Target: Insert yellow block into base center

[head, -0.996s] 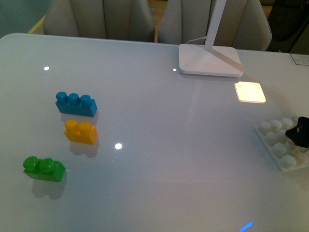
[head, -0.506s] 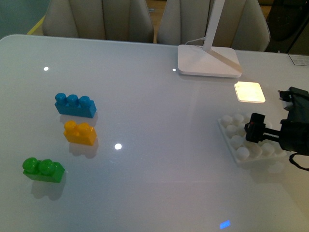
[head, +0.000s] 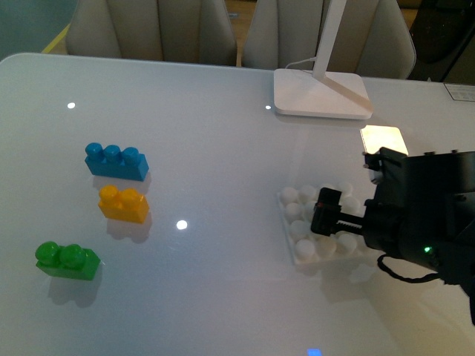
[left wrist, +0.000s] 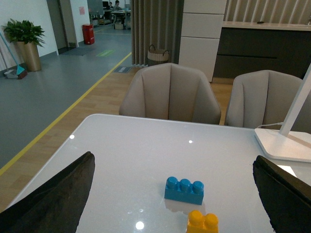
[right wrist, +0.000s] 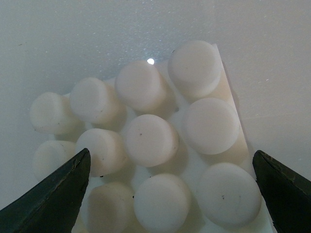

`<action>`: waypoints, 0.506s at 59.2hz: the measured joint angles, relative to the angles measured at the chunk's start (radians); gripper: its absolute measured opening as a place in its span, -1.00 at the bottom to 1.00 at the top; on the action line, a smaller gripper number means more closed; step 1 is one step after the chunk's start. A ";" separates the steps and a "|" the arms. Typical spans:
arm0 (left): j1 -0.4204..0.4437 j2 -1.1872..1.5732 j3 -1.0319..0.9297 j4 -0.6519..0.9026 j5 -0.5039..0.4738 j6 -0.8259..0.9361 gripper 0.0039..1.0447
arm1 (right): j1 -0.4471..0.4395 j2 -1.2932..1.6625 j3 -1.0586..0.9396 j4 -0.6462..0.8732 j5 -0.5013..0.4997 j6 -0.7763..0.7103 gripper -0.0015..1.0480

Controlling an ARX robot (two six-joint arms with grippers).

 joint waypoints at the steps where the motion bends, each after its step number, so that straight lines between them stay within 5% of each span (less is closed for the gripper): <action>1: 0.000 0.000 0.000 0.000 0.000 0.000 0.86 | 0.006 0.000 0.000 0.000 0.005 0.005 0.83; 30: 0.000 0.000 0.000 0.000 0.000 0.000 0.86 | 0.104 -0.021 0.055 -0.085 0.089 0.396 0.83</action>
